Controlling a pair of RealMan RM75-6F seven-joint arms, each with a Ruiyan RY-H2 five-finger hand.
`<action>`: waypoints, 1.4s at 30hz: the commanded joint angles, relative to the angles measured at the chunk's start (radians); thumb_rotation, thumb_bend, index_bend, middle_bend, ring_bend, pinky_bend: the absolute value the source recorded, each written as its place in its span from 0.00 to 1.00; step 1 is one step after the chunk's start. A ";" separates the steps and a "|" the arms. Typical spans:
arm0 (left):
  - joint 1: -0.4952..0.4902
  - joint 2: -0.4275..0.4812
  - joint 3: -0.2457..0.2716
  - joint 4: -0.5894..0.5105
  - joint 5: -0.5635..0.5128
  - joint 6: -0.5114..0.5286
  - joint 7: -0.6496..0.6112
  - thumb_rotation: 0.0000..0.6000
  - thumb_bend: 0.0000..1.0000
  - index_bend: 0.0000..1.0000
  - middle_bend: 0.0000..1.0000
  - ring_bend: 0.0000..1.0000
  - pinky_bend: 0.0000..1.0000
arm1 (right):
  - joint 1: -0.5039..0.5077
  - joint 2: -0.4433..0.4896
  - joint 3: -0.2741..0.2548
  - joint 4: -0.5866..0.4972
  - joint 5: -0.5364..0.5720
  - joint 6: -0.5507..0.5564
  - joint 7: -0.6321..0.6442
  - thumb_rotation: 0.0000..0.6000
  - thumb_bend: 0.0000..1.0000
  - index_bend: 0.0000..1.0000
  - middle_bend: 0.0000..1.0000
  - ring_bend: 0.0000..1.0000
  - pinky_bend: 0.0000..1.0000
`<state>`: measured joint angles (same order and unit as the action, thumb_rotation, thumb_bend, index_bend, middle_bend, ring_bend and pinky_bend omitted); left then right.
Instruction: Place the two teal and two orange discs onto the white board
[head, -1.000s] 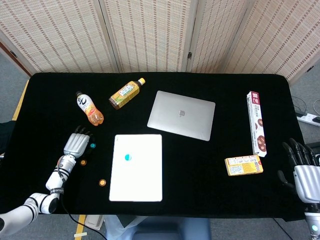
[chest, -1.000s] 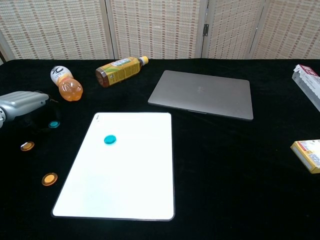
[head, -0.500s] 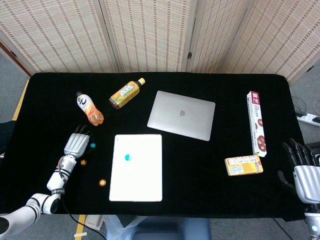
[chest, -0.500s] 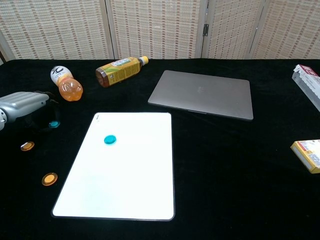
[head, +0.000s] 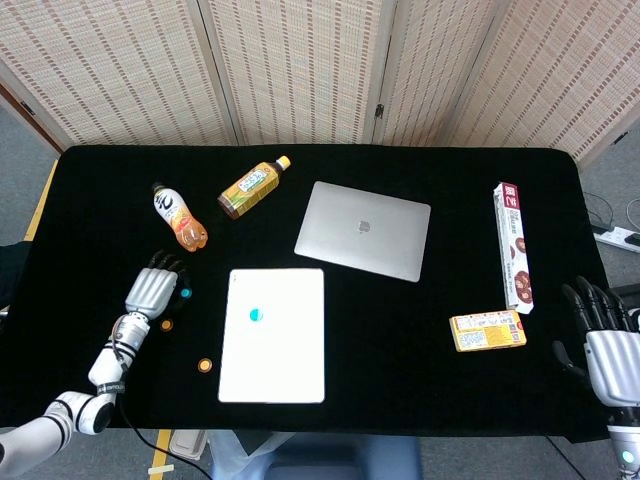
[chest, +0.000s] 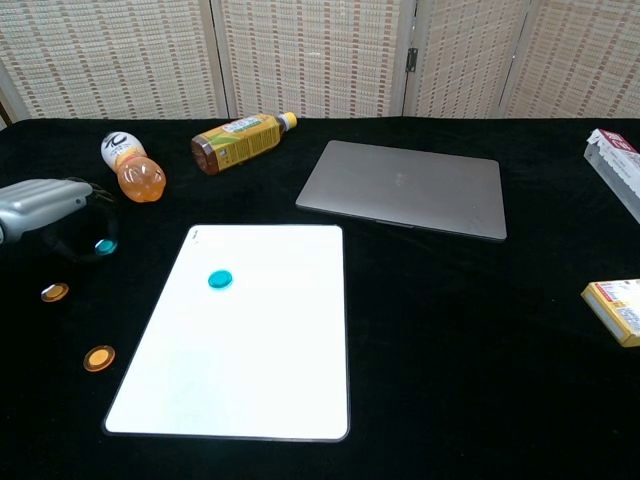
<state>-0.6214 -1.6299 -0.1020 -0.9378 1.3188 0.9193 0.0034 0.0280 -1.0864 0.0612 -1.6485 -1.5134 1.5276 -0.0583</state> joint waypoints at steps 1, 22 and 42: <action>0.013 0.059 -0.001 -0.107 0.021 0.042 0.005 1.00 0.40 0.54 0.28 0.14 0.00 | 0.001 -0.001 0.000 0.002 -0.001 0.000 0.001 1.00 0.43 0.00 0.00 0.00 0.00; -0.111 0.051 -0.023 -0.370 0.025 -0.028 0.222 1.00 0.40 0.53 0.28 0.09 0.00 | -0.014 -0.007 -0.007 0.045 -0.001 0.010 0.052 1.00 0.43 0.00 0.00 0.00 0.00; -0.096 0.025 0.018 -0.320 -0.024 -0.048 0.251 1.00 0.40 0.52 0.26 0.08 0.00 | -0.013 -0.006 -0.007 0.037 -0.002 0.007 0.042 1.00 0.43 0.00 0.00 0.00 0.00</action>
<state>-0.7170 -1.6042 -0.0842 -1.2586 1.2956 0.8713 0.2542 0.0155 -1.0928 0.0541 -1.6115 -1.5155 1.5349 -0.0163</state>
